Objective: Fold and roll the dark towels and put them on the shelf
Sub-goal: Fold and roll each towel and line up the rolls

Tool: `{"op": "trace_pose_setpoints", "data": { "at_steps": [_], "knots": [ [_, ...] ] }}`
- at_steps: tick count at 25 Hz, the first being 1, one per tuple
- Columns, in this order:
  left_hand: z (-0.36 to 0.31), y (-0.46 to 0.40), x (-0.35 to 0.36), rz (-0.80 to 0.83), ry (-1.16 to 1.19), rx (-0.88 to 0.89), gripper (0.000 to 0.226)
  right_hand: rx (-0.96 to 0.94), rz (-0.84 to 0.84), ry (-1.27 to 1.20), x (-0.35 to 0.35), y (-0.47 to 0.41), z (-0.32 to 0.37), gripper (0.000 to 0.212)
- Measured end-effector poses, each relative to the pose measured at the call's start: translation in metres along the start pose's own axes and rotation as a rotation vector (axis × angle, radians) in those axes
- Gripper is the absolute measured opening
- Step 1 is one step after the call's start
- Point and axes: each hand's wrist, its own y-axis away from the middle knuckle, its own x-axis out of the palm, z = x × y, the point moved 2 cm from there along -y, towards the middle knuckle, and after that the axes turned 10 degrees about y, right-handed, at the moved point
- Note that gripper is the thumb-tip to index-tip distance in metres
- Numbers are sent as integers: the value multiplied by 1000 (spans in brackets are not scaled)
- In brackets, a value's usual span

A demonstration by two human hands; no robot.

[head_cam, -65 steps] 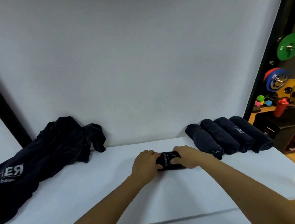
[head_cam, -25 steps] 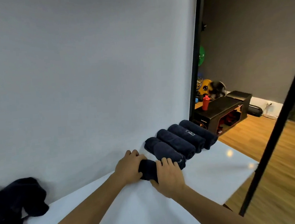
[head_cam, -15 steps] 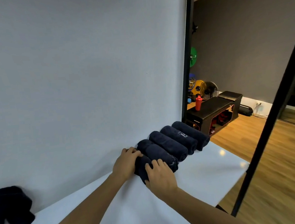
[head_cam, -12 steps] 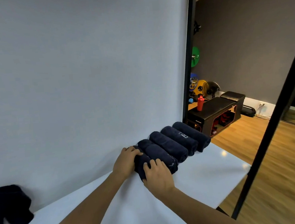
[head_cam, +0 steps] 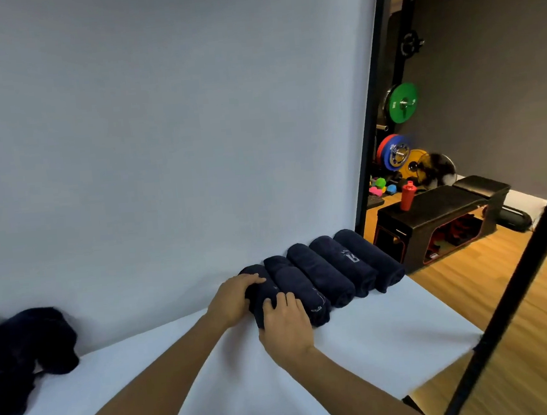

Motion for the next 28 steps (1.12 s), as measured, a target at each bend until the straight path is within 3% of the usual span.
{"op": "trace_pose_setpoints", "data": {
  "at_steps": [5, 9, 14, 18, 20, 24, 28],
  "knots": [
    [20, 50, -17, -51, -84, -133, 61, -60, 26, 14, -16, -2, 1, 40],
    [55, 108, -55, -119, -212, -210, 52, -190, 2, -18, -27, -6, 37, 47],
    [105, 188, -131, -229, -375, -260, 41, -339, 62, -121, -44, -10, 140, 46],
    [154, 270, -203, -498, -493, -330, 37, -394, 64, -354, -59, -11, 256, 49],
    [179, 307, -230, -598, -561, -443, 48, -388, 1, -477, -72, -16, 306, 56],
    [215, 345, -251, -408, -554, -632, 70, -407, -75, -420, -80, -39, 362, 63],
    [221, 348, -253, -377, -521, -624, 71, -250, 117, -461, -61, -51, 363, 27]
  ]
}}
